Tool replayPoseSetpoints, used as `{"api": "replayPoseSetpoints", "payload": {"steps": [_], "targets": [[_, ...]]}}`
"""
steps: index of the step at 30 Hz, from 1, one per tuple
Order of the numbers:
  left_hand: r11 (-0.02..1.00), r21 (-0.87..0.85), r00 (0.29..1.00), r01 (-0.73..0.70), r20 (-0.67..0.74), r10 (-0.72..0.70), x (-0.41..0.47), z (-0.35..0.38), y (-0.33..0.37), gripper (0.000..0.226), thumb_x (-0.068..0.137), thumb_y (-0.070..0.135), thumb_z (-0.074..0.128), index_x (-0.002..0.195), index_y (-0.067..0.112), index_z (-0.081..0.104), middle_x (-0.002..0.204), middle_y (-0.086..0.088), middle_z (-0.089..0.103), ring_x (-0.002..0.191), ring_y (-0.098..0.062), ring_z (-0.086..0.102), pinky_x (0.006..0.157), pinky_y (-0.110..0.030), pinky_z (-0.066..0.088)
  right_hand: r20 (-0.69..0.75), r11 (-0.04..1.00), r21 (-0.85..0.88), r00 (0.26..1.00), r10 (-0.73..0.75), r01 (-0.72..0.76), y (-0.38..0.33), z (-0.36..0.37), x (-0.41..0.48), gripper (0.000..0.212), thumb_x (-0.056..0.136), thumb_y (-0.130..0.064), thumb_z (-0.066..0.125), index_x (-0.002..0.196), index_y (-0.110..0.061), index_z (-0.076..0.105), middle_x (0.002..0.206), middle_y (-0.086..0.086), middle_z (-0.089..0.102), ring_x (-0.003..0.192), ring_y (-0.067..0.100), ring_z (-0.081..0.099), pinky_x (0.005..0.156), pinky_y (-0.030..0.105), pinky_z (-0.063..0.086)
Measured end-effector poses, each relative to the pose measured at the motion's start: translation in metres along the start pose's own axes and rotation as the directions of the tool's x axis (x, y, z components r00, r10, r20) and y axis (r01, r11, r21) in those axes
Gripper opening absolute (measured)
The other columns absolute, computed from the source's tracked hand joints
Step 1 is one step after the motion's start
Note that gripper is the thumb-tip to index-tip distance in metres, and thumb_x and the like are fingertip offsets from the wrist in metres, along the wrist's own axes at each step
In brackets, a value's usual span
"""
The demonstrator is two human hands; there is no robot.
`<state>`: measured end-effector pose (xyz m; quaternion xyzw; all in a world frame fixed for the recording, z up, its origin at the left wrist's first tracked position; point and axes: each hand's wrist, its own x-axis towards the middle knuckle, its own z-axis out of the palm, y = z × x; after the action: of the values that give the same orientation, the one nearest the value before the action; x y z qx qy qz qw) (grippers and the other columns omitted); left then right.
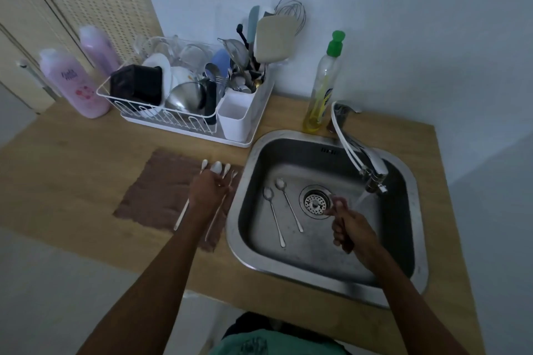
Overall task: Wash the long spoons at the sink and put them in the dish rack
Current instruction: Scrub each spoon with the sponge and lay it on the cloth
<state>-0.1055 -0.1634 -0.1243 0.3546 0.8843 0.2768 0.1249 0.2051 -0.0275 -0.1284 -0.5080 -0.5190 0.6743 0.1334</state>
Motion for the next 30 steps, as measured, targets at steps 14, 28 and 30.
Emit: {"api": "replayPoseSetpoints", "payload": {"steps": [14,28,30], "targets": [[0.987,0.055,0.892,-0.150,0.437,0.111,-0.004,0.074,0.058,0.023,0.089,0.039,0.064,0.101,0.019,0.069,0.099,-0.001,0.070,0.091,-0.016,0.066,0.084,-0.033,0.054,-0.237,0.864,0.496,0.944,0.229,-0.085,0.017,-0.012,0.027,0.038,0.106,-0.040,0.037,0.121,-0.016,0.062,0.121,0.016,0.064,0.104,0.027,0.061,0.089,0.044,0.050],[0.934,0.038,0.844,0.355,0.418,-0.337,-0.002,0.168,0.034,0.037,0.087,0.022,0.070,0.115,0.002,0.056,0.122,-0.018,0.058,0.116,-0.033,0.055,0.096,-0.038,0.045,-0.257,0.671,0.742,0.922,0.291,-0.005,0.032,-0.009,0.048,0.061,0.083,-0.025,0.054,0.138,0.002,0.049,0.134,0.027,0.058,0.125,0.042,0.056,0.111,0.059,0.038],[0.918,0.046,0.839,0.394,0.389,-0.380,-0.002,0.174,0.033,0.034,0.082,0.022,0.072,0.107,0.002,0.061,0.114,-0.017,0.063,0.108,-0.033,0.061,0.088,-0.038,0.052,-0.277,0.672,0.741,0.917,0.286,0.014,0.030,-0.008,0.047,0.061,0.088,-0.033,0.058,0.139,-0.001,0.051,0.133,0.024,0.060,0.124,0.040,0.057,0.109,0.058,0.041]]}}
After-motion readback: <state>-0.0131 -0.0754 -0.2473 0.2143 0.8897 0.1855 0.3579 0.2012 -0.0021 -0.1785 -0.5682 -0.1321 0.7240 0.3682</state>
